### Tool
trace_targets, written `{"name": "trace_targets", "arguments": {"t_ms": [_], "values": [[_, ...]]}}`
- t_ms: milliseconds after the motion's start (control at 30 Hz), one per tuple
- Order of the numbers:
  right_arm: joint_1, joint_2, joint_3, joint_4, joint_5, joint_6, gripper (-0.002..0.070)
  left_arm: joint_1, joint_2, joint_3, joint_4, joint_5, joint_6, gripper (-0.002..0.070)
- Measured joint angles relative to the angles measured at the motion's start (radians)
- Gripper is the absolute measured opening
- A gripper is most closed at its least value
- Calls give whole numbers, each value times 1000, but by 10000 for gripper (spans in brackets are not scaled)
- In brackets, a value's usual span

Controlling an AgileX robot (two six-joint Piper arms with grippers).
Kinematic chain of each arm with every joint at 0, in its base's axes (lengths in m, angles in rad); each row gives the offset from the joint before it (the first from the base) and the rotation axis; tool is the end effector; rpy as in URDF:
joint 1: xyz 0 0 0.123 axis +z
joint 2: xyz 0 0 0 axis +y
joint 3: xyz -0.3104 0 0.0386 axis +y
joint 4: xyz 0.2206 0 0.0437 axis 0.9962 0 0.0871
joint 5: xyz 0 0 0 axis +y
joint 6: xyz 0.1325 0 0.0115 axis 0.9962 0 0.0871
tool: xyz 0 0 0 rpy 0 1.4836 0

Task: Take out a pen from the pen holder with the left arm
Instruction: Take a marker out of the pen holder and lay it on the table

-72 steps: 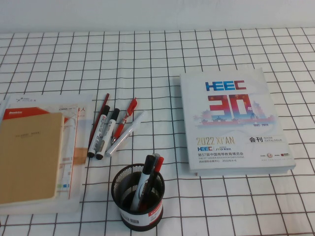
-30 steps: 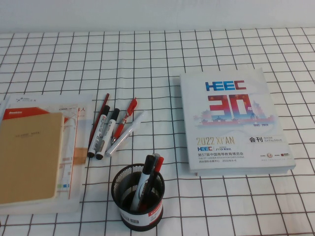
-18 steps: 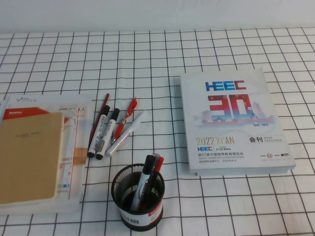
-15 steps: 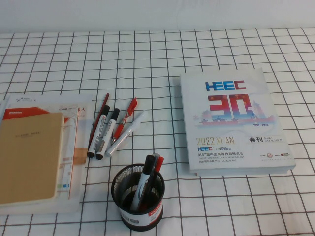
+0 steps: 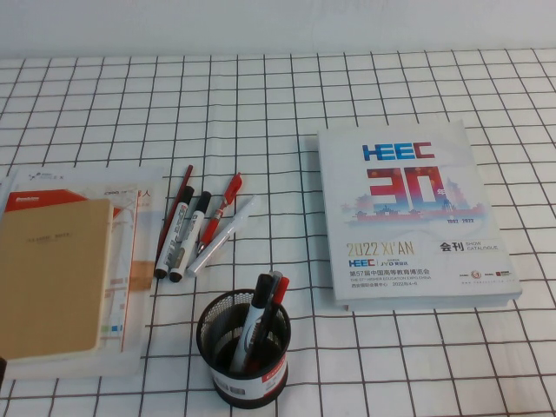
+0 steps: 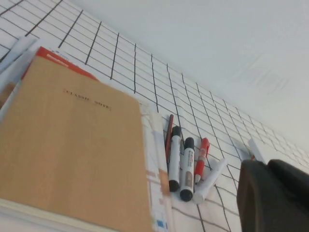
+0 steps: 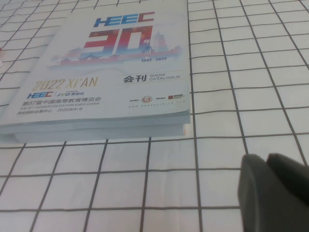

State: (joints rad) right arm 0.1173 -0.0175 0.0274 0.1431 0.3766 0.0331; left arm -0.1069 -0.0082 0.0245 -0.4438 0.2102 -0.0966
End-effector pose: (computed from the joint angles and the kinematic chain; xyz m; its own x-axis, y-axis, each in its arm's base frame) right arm 0.0359 0.0113 0.1589 -0.3131 0.1295 -0.9408 -0.1165 0.9779 0.1734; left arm 0.0406 -0.0164 0.1833 -0.2009 -0.4864 -0.8503 0.1077 0.8518 -0.5127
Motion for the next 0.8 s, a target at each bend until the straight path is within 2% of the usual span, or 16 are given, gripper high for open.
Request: {"name": "trace_targets", "arguments": {"t_ms": [500, 667, 800], "values": [[0, 0, 0, 0, 0, 0, -15, 0, -1, 0, -28, -39, 31, -3], [0, 0, 0, 0, 0, 0, -15, 0, 18, -79, -28, 0, 105, -3], [0, 0, 0, 0, 0, 0, -15, 0, 130, -212, -28, 72, 205, -3]]}}
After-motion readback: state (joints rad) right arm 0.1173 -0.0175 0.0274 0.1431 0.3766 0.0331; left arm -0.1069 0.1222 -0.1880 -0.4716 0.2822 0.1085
